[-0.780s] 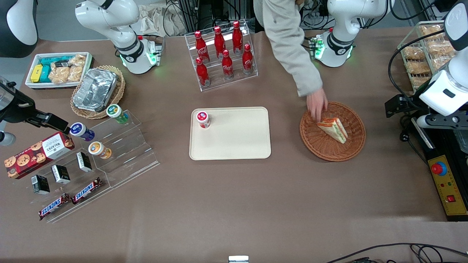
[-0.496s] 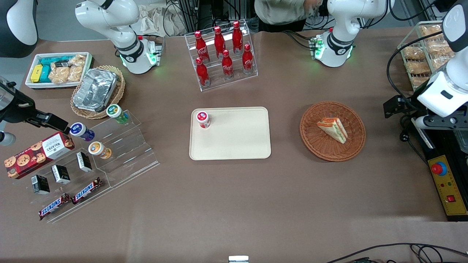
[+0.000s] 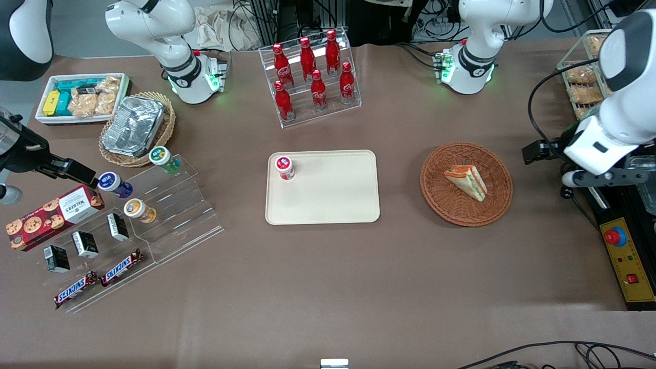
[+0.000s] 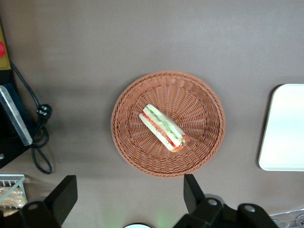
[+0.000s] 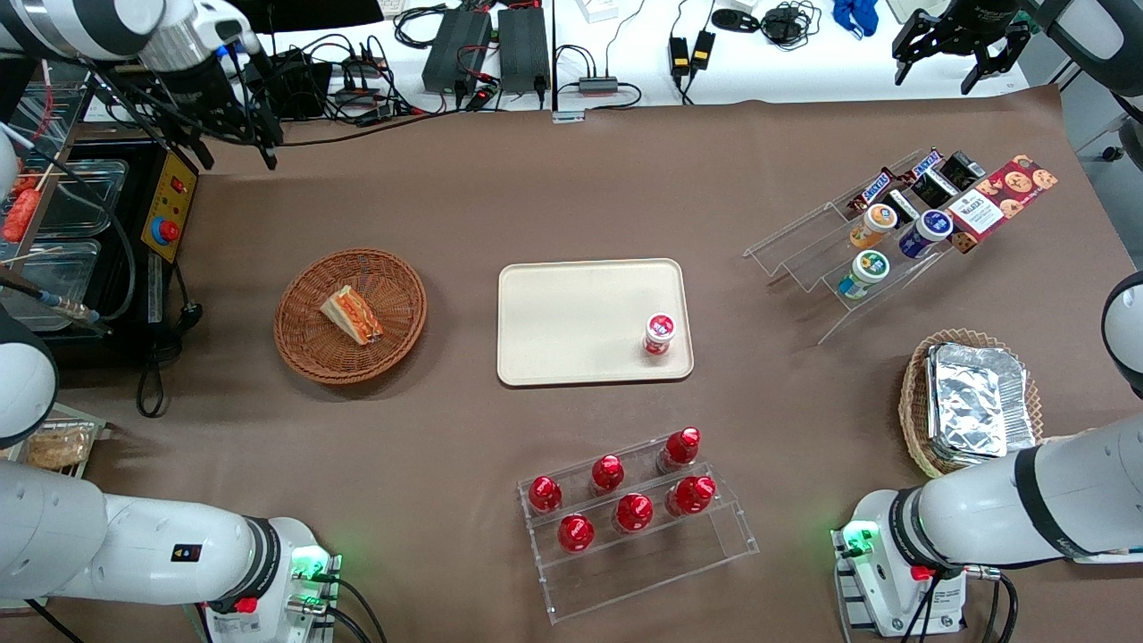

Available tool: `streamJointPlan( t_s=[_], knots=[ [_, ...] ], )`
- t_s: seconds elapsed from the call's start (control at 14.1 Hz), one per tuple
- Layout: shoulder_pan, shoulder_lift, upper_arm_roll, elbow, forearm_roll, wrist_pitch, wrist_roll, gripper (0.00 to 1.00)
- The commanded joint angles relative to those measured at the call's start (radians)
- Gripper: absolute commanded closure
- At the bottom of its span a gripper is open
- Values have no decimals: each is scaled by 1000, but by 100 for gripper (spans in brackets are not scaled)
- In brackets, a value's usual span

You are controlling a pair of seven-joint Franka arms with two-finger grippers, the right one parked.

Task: Place sandwich from basket to tray
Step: 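Move the left gripper toward the wicker basket holding the sandwich, then lower the open left gripper over the wrapped sandwich in the basket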

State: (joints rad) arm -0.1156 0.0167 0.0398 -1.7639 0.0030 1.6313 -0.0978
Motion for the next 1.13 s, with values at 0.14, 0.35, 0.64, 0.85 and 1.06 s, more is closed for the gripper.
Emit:
streamJointPlan(
  t_s=[0.14, 0.35, 0.64, 0.85, 1.06],
  knots=[
    [-13, -225, -3, -466, -6, 347, -54, 1],
    [-16, -242, -18, -581, -2, 438, -114, 1],
    [-16, -228, -52, -704, 9, 596, -288, 1],
    [-16, -196, -63, -744, 9, 636, -377, 1],
    [-16, -156, -67, -750, 2, 645, -466, 1]
  ],
)
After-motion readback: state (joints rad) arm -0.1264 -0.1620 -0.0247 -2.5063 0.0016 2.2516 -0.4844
